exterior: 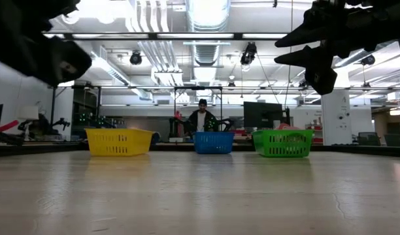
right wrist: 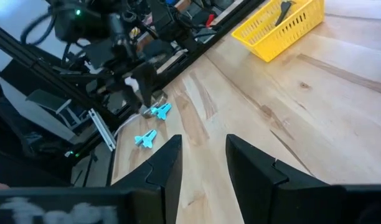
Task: Pick and place Stapler, Stapler remover, tape
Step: Put the bottom light blue staple remover into the yellow basket, then put the light blue staple remover into the yellow basket
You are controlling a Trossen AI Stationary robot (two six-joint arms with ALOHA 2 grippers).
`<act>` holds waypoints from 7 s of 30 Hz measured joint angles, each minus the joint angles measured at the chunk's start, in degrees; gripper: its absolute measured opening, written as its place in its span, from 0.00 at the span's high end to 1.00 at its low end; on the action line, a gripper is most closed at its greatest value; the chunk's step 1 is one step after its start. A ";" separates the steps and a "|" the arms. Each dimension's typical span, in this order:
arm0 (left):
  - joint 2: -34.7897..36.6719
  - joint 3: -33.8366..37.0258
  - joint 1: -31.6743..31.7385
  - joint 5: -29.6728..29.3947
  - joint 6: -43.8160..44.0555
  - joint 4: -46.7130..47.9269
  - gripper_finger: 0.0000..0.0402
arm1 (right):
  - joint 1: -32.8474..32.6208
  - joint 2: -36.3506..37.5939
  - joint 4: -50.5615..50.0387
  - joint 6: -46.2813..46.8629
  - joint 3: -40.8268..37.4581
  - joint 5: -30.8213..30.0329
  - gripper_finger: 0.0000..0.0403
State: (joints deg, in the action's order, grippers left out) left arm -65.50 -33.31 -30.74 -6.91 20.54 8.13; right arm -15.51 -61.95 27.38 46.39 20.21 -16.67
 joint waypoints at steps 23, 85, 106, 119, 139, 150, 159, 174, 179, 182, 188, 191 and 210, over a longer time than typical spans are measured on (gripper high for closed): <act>-9.81 0.73 -9.91 2.92 8.00 -5.98 0.73 | -0.09 -0.01 -0.06 0.11 -0.09 -1.11 0.80; 1.30 0.77 -1.10 -81.12 -13.68 -11.10 0.99 | -0.11 0.00 -0.11 -0.52 -1.05 -4.53 0.84; 1.21 0.97 39.88 -39.79 13.95 4.17 0.98 | -0.50 0.00 -0.15 -0.37 -1.14 -6.46 0.85; -4.06 3.58 43.50 -32.56 15.77 1.01 0.99 | -0.50 -0.02 -0.59 -0.54 -1.16 -7.53 0.87; -11.22 2.48 43.78 -32.51 9.53 -5.15 0.91 | -0.50 -0.02 -1.68 -0.34 -1.16 -7.97 0.86; -5.90 2.48 42.73 -21.46 0.82 -4.74 0.65 | -0.50 -0.02 -1.87 -0.33 -1.16 -7.97 0.87; 7.41 2.53 34.79 4.30 -7.63 7.15 0.62 | -0.50 -0.02 -1.95 -0.37 -1.16 -7.97 0.86; 12.49 4.32 17.86 17.96 -0.59 21.29 0.62 | -0.50 -0.02 -1.88 -0.04 -1.16 -7.99 0.87; 12.46 6.56 13.97 17.96 5.09 18.91 0.62 | -0.50 -0.02 -1.88 -0.06 -1.16 -8.29 0.86; 12.45 6.68 11.37 18.01 5.54 18.17 0.63 | -0.48 -0.02 -1.88 0.16 -1.16 -8.93 0.85; 12.45 6.85 6.13 17.74 5.14 18.20 0.67 | -0.48 -0.02 -1.86 0.57 -1.16 -8.97 0.85; 12.45 7.19 4.10 17.23 5.14 17.96 0.69 | -0.48 -0.02 -1.86 0.57 -1.16 -8.97 0.86; 5.64 7.53 -2.15 16.03 9.08 10.54 0.75 | -0.48 -0.02 -1.84 0.57 -1.16 -8.93 0.85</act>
State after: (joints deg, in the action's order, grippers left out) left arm -59.87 -25.78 -32.89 9.13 29.62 18.67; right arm -15.99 -61.98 25.54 46.96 19.05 -25.61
